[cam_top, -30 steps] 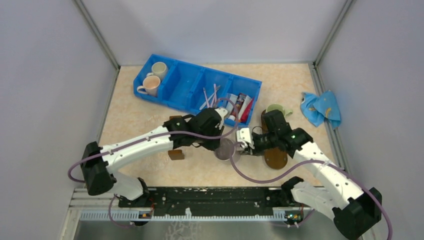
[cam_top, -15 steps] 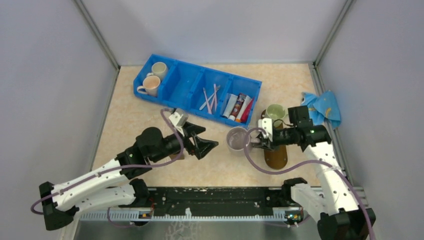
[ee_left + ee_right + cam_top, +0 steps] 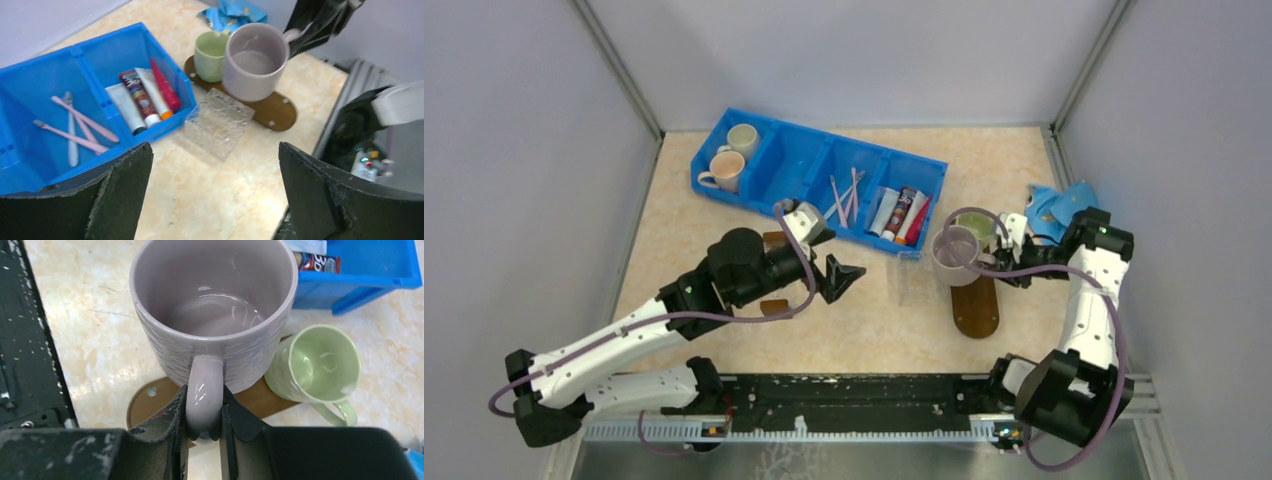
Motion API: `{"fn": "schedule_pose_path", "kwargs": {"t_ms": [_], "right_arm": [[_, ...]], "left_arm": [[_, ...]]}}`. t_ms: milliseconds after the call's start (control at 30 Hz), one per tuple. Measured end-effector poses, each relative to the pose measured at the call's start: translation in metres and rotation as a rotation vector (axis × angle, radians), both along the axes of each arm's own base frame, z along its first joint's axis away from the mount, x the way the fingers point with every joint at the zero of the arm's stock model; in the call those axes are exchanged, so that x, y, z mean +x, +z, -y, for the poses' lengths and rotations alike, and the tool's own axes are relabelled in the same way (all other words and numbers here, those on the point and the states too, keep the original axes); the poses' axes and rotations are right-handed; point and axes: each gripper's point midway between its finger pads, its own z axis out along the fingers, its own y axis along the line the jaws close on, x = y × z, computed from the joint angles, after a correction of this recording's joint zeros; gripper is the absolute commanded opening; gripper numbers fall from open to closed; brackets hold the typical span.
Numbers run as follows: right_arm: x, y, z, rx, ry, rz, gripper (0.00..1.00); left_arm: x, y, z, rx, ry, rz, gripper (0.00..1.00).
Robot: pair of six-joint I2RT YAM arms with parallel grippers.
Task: Prepare toiletry sets of a toothbrush and toothpaste on the tray
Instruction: Place the cup on the tray.
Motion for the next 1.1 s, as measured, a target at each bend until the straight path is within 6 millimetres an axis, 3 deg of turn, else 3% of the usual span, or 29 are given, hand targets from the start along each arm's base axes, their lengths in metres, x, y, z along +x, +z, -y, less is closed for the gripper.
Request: {"fn": "schedule_pose_path", "kwargs": {"t_ms": [233,333,600,1100], "right_arm": [[0.008,-0.015,0.042,-0.029,-0.095,-0.001,0.0],[0.013,-0.029,0.057,-0.039,-0.104,-0.006,0.0],[-0.009,-0.082,0.054,0.019,-0.056,-0.145,0.0],[-0.023,-0.103,0.065,0.038,-0.11,-0.209,0.0]], "left_arm": [[0.021,-0.072,-0.026,0.211,0.075,0.038,0.99],[0.025,-0.088,-0.035,0.264,0.098,0.036,0.99],[0.028,-0.089,-0.038,0.275,0.101,0.051,0.99],[0.031,-0.089,-0.04,0.277,0.112,0.05,0.99]]}}
